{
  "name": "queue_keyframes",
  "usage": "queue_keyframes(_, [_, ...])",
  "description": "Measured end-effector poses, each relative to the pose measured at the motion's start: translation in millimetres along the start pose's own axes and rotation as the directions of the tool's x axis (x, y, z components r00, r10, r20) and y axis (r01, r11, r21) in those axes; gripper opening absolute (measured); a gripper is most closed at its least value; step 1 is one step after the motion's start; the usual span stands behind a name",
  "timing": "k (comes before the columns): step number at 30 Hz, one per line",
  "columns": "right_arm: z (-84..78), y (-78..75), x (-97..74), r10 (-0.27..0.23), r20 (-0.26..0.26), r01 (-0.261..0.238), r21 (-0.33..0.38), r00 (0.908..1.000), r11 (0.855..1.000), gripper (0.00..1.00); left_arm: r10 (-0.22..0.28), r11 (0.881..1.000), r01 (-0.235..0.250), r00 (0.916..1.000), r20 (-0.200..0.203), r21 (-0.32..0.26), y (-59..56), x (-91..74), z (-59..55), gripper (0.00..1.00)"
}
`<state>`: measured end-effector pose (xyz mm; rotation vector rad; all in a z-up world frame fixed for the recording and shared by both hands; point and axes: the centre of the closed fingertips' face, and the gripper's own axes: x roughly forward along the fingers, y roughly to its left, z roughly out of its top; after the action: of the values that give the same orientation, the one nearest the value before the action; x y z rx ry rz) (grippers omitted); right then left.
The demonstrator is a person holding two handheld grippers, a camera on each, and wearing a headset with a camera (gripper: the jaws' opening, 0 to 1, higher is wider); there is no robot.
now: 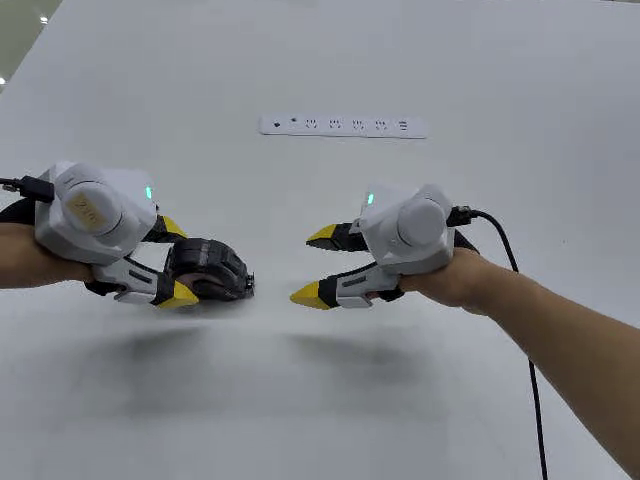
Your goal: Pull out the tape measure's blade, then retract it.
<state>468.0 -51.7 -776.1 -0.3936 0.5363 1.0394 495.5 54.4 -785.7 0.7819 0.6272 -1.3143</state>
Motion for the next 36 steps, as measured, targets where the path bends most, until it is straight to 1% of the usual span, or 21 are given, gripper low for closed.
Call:
queue_keyframes(1, [0.0, -0.1, 0.3, 0.000, 0.000, 0.000, -0.001, 1.0000, 1.000, 0.46, -0.001, 1.000, 0.001, 1.0000, -0.001, 0.000, 0.0, 0.1, -0.1, 0.43])
queue_keyframes(4, [-1.7, -1.4, 14.3, 0.038, -0.025, -0.038, -0.011, 0.9990, 0.999, 0.45, -0.033, 0.999, 0.035, 0.9988, -0.036, 0.035, 0.4, 8.4, -2.8, 0.43])
queue_keyframes(6, [-2.9, -1.4, 20.6, 0.055, -0.037, -0.056, -0.014, 0.9978, 0.998, 0.44, -0.048, 0.998, 0.051, 0.9974, -0.053, 0.048, 0.4, 11.8, -3.0, 0.41])
queue_keyframes(9, [-4.0, 0.6, 25.8, 0.074, -0.056, -0.076, -0.027, 0.9957, 0.997, 0.43, -0.049, 0.997, 0.053, 0.9966, -0.067, 0.062, 1.9, 14.3, -1.6, 0.36])
queue_keyframes(11, [-4.6, 0.9, 28.9, 0.084, -0.063, -0.086, -0.033, 0.9945, 0.996, 0.43, -0.052, 0.997, 0.056, 0.9963, -0.069, 0.057, 2.5, 16.0, -0.2, 0.34])
queue_keyframes(12, [-4.6, 0.5, 30.1, 0.085, -0.065, -0.088, -0.032, 0.9942, 0.996, 0.43, -0.049, 0.996, 0.054, 0.9959, -0.076, 0.066, 3.6, 16.6, -0.9, 0.34])
queue_keyframes(16, [-4.5, 0.4, 30.6, 0.087, -0.065, -0.089, -0.031, 0.9941, 0.996, 0.42, -0.053, 0.996, 0.058, 0.9958, -0.075, 0.067, 2.8, 17.3, -0.5, 0.33])
queue_keyframes(20, [-2.9, 2.6, 39.3, 0.110, -0.055, -0.111, -0.019, 0.9924, 0.994, 0.40, -0.070, 0.995, 0.075, 0.9942, -0.082, 0.059, -0.3, 17.7, -1.4, 0.33])
queue_keyframes(24, [-3.5, 5.1, 43.9, 0.122, -0.054, -0.124, -0.023, 0.9910, 0.992, 0.39, -0.076, 0.994, 0.082, 0.9934, -0.086, 0.066, -0.5, 18.2, -2.0, 0.32])
queue_keyframes(27, [-4.0, 6.9, 46.8, 0.129, -0.059, -0.131, -0.029, 0.9899, 0.991, 0.38, -0.077, 0.995, 0.082, 0.9937, -0.082, 0.064, -0.8, 18.4, -2.1, 0.32])
queue_keyframes(29, [-2.6, 9.0, 49.3, 0.139, -0.056, -0.140, -0.030, 0.9887, 0.990, 0.38, -0.079, 0.994, 0.084, 0.9934, -0.084, 0.065, -0.7, 18.7, -2.4, 0.32])
queue_keyframes(36, [-3.1, 11.3, 58.3, 0.161, -0.072, -0.165, -0.047, 0.9843, 0.985, 0.35, -0.091, 0.994, 0.096, 0.9921, -0.087, 0.058, 0.0, 19.4, -2.8, 0.32])
